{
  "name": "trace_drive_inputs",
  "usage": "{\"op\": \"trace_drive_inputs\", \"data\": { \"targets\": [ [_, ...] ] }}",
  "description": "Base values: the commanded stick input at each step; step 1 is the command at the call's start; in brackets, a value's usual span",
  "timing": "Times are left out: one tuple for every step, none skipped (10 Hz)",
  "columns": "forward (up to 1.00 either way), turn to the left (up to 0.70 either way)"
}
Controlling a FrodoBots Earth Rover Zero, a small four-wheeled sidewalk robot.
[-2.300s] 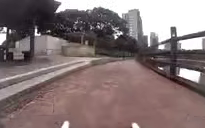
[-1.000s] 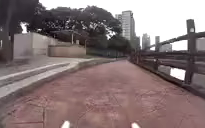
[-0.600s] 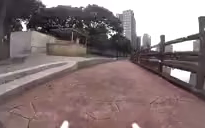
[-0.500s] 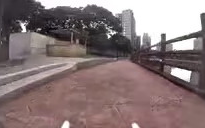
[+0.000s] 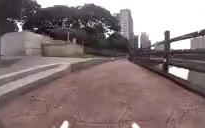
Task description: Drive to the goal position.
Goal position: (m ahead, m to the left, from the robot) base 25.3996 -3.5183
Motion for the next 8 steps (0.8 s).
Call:
{"op": "trace_drive_inputs", "data": {
  "targets": [
    [0.70, -0.21],
    [0.70, -0.35],
    [0.70, -0.35],
    [0.70, -0.35],
    [0.70, -0.35],
    [0.70, -0.35],
    [0.70, -0.12],
    [0.70, 0.00]
  ]
}}
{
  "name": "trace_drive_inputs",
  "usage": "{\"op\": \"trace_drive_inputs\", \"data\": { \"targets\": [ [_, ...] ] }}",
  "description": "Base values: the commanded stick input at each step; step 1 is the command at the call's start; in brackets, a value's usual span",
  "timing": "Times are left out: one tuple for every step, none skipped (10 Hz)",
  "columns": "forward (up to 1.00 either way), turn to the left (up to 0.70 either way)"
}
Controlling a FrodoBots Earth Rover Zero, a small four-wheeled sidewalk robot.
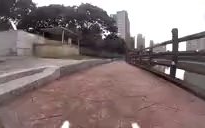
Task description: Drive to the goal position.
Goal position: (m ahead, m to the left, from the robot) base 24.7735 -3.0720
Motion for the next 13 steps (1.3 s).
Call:
{"op": "trace_drive_inputs", "data": {
  "targets": [
    [0.70, 0.00],
    [0.70, 0.00],
    [0.70, 0.00],
    [0.70, 0.00],
    [0.70, 0.00],
    [0.70, 0.00],
    [0.70, -0.02],
    [0.70, -0.25],
    [0.70, -0.35],
    [0.70, -0.35],
    [0.70, -0.32],
    [0.70, -0.18],
    [0.70, -0.02]
  ]
}}
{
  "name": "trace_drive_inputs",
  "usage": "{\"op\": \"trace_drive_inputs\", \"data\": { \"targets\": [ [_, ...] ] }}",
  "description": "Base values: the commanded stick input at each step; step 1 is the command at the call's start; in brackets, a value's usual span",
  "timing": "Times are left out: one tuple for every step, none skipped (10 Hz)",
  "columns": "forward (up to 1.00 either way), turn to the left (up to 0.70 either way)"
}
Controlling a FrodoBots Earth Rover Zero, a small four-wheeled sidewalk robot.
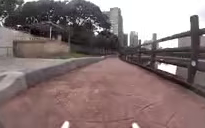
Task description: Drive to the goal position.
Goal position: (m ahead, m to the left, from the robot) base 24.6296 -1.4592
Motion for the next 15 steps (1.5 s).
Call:
{"op": "trace_drive_inputs", "data": {
  "targets": [
    [0.70, 0.00],
    [0.70, 0.00],
    [0.70, 0.00],
    [0.70, 0.00],
    [0.70, 0.00],
    [0.70, 0.00],
    [0.70, 0.00],
    [0.70, 0.00],
    [0.70, 0.00],
    [0.70, 0.00],
    [0.70, 0.00],
    [0.70, 0.00],
    [0.70, -0.09],
    [0.70, -0.29],
    [0.70, -0.34]
  ]
}}
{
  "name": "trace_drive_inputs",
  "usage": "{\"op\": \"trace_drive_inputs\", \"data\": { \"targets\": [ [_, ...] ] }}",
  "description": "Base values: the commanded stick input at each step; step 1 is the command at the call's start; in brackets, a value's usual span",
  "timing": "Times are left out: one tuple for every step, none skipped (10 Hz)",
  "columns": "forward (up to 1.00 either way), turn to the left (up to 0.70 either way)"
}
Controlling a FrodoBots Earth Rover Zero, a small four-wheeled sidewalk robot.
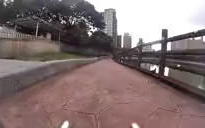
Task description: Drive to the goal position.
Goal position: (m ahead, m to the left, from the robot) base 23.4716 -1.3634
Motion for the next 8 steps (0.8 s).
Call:
{"op": "trace_drive_inputs", "data": {
  "targets": [
    [0.70, -0.21],
    [0.70, -0.01],
    [0.70, 0.00],
    [0.70, 0.00],
    [0.70, 0.00],
    [0.70, 0.00],
    [0.70, 0.00],
    [0.70, 0.00]
  ]
}}
